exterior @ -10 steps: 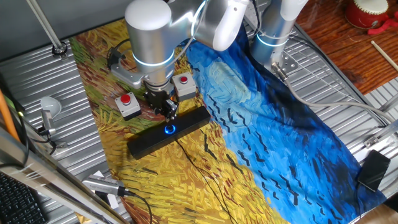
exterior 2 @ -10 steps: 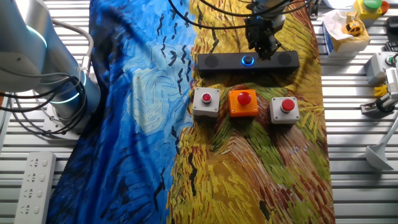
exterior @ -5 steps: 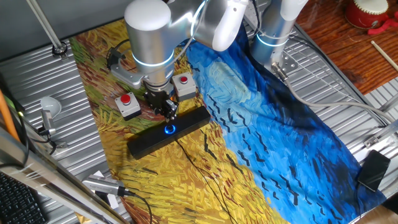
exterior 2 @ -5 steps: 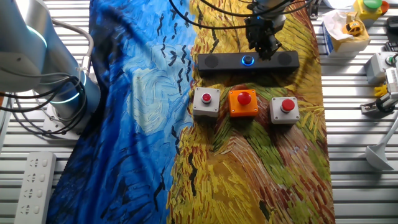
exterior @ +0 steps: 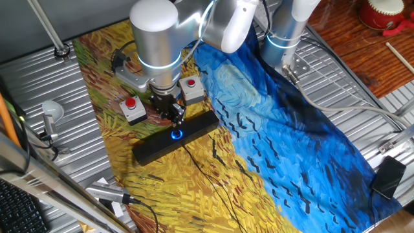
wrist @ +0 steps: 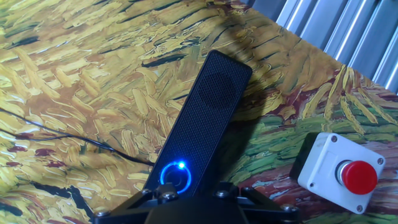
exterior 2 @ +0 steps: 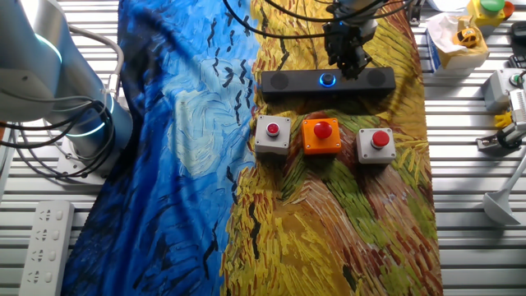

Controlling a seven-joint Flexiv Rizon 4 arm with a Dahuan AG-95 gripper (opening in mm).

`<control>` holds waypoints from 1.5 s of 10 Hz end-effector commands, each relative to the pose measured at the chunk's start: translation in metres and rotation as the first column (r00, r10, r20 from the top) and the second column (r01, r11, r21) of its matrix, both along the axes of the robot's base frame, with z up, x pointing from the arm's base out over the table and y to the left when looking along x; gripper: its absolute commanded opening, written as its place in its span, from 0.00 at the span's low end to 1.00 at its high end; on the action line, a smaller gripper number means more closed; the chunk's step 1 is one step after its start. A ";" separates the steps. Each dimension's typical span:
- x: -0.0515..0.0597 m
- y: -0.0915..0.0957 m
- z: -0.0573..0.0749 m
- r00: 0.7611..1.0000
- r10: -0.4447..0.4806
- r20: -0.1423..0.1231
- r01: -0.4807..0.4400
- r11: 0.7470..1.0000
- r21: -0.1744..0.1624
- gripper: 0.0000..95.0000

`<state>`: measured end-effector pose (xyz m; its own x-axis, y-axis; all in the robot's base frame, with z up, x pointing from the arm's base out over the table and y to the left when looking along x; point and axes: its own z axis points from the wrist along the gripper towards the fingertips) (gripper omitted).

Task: Turn the knob to decrease the volume of the speaker

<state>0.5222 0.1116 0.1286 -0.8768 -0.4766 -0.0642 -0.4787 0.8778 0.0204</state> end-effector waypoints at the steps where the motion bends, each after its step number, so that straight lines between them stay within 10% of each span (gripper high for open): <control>1: 0.000 0.000 0.000 1.000 -0.001 -0.001 0.001 1.000 0.000 0.40; 15: -0.007 0.010 -0.003 0.992 -0.127 -0.015 0.127 0.992 0.013 0.40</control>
<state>0.5140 0.1226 0.1249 -0.9314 -0.3592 -0.0581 -0.3618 0.9314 0.0408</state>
